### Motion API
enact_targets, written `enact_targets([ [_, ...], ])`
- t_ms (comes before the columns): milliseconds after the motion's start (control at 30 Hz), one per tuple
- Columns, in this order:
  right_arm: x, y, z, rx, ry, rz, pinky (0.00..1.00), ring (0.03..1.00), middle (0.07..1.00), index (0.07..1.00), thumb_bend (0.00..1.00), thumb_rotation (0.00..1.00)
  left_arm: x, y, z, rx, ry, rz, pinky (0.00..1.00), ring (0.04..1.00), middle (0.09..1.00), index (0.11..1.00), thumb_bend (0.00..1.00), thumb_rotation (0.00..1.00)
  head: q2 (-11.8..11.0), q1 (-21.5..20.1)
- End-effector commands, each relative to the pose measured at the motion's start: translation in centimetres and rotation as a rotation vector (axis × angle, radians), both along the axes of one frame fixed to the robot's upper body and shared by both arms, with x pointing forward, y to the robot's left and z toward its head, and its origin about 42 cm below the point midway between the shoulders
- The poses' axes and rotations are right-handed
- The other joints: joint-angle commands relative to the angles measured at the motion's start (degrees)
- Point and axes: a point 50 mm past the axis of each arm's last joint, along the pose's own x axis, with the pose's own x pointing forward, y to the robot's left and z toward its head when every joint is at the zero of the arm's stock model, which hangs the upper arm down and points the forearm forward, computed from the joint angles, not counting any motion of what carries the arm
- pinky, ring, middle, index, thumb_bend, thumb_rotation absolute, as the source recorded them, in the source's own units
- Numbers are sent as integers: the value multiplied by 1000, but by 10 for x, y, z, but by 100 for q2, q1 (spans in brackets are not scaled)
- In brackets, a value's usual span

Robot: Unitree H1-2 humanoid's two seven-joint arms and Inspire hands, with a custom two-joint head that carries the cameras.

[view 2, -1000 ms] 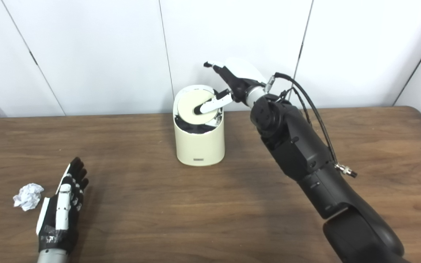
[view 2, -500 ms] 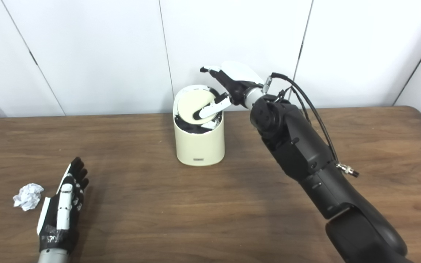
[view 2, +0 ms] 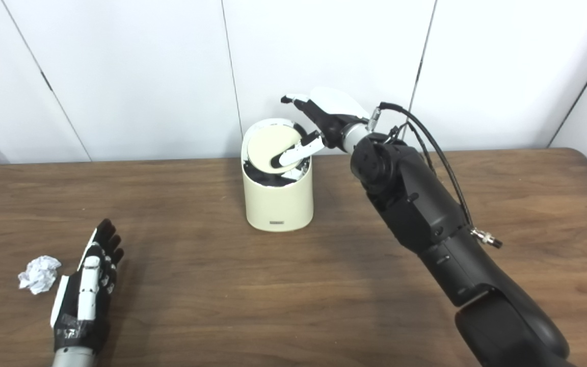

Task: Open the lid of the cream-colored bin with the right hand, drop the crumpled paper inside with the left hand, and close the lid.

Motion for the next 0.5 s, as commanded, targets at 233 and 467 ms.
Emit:
enact_targets([
  [233,5,-6,14,-8,-65,4,911,955,952,920,863,489,-6,-6,-8,-30,1,-1,1000,1000,1000,994,307,901,31,20],
  [467,6,-9,5,-15,-41,-1,952,965,957,922,867,466,-6,-7,-6,-36,-3,2,1000,1000,1000,994,304,905,48,18],
])
